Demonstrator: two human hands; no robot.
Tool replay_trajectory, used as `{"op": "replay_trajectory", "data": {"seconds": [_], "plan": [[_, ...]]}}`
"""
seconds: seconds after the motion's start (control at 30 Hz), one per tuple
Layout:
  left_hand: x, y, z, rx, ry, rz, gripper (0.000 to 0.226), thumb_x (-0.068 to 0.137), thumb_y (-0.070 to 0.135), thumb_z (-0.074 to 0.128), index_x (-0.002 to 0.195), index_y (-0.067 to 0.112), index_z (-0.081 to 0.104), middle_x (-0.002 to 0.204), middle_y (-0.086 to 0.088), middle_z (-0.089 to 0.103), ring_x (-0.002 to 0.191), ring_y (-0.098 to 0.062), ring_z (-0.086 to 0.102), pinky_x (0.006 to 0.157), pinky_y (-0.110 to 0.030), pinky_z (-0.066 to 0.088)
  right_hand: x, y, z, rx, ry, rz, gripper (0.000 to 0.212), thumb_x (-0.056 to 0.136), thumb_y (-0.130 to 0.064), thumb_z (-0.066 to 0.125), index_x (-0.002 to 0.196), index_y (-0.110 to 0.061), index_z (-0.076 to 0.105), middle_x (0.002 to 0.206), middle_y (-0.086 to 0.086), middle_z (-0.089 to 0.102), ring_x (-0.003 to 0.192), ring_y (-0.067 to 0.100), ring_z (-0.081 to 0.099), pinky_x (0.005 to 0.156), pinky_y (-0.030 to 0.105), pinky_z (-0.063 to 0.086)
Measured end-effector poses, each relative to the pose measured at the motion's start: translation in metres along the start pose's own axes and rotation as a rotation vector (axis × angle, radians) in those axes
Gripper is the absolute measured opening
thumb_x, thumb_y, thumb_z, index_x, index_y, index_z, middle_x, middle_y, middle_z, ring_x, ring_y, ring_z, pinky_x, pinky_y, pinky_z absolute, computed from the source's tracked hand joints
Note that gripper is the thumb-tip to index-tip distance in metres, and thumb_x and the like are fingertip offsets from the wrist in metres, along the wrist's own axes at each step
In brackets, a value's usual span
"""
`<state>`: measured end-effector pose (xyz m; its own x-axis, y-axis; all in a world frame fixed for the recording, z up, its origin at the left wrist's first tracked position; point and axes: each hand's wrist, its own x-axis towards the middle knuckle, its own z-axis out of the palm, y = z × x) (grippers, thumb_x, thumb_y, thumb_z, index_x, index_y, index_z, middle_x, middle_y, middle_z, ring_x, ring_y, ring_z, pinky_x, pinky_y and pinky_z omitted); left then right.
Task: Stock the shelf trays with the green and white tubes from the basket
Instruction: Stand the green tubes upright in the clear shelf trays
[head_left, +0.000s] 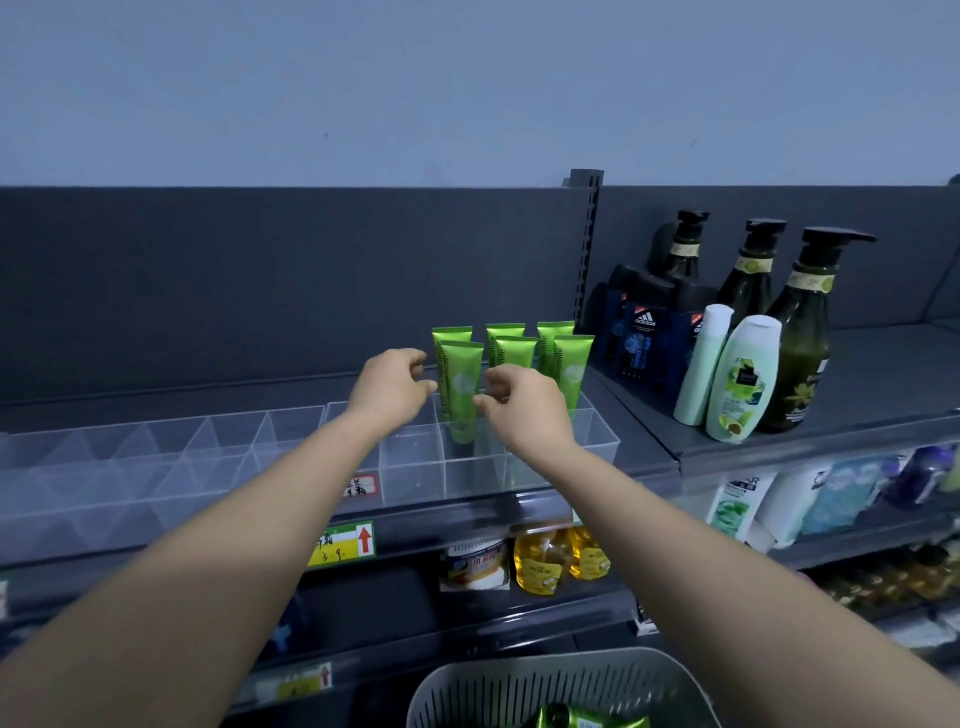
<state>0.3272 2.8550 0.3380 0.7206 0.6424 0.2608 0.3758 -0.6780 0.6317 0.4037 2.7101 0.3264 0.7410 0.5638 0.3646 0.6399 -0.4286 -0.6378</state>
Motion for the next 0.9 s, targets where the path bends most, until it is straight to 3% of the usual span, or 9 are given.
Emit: {"op": "replay_trajectory", "data": {"seconds": [0.2, 0.37, 0.67, 0.9], "plan": [[-0.049, 0.008, -0.004, 0.261, 0.026, 0.070, 0.046, 0.090, 0.029, 0.060, 0.133, 0.015, 0.053, 0.136, -0.005, 0.055, 0.125, -0.026, 0.049, 0.100, -0.036, 0.043, -0.035, 0.010, -0.015, -0.232, -0.043, -0.229, 0.038, 0.090, -0.031, 0.062, 0.126, -0.020, 0.058, 0.116, 0.001, 0.066, 0.111, 0.022, 0.058, 0.088, 0.042, 0.052], [-0.085, 0.014, 0.003, 0.467, 0.056, 0.169, 0.045, 0.091, 0.034, 0.058, 0.131, 0.015, 0.054, 0.132, -0.005, 0.055, 0.126, -0.025, 0.045, 0.101, -0.037, 0.036, -0.067, 0.019, -0.027, -0.346, -0.074, -0.308, 0.044, 0.092, -0.030, 0.059, 0.134, -0.018, 0.051, 0.125, 0.004, 0.058, 0.120, 0.025, 0.047, 0.092, 0.040, 0.046], [-0.154, 0.006, 0.019, 0.578, 0.049, 0.323, 0.050, 0.092, 0.032, 0.056, 0.137, 0.015, 0.043, 0.140, -0.002, 0.043, 0.133, -0.021, 0.032, 0.110, -0.034, 0.024, -0.120, 0.037, -0.031, -0.475, -0.163, -0.239, 0.049, 0.091, -0.031, 0.058, 0.137, -0.019, 0.045, 0.131, 0.004, 0.052, 0.122, 0.026, 0.044, 0.098, 0.038, 0.040], [-0.224, -0.029, 0.045, 0.637, -0.127, 0.291, 0.052, 0.092, 0.030, 0.056, 0.138, 0.013, 0.041, 0.141, -0.006, 0.042, 0.133, -0.024, 0.033, 0.108, -0.037, 0.031, -0.186, 0.054, -0.017, -0.609, -0.282, -0.122, 0.053, 0.089, -0.039, 0.058, 0.136, -0.022, 0.043, 0.133, 0.003, 0.052, 0.123, 0.028, 0.045, 0.095, 0.038, 0.038]]}}
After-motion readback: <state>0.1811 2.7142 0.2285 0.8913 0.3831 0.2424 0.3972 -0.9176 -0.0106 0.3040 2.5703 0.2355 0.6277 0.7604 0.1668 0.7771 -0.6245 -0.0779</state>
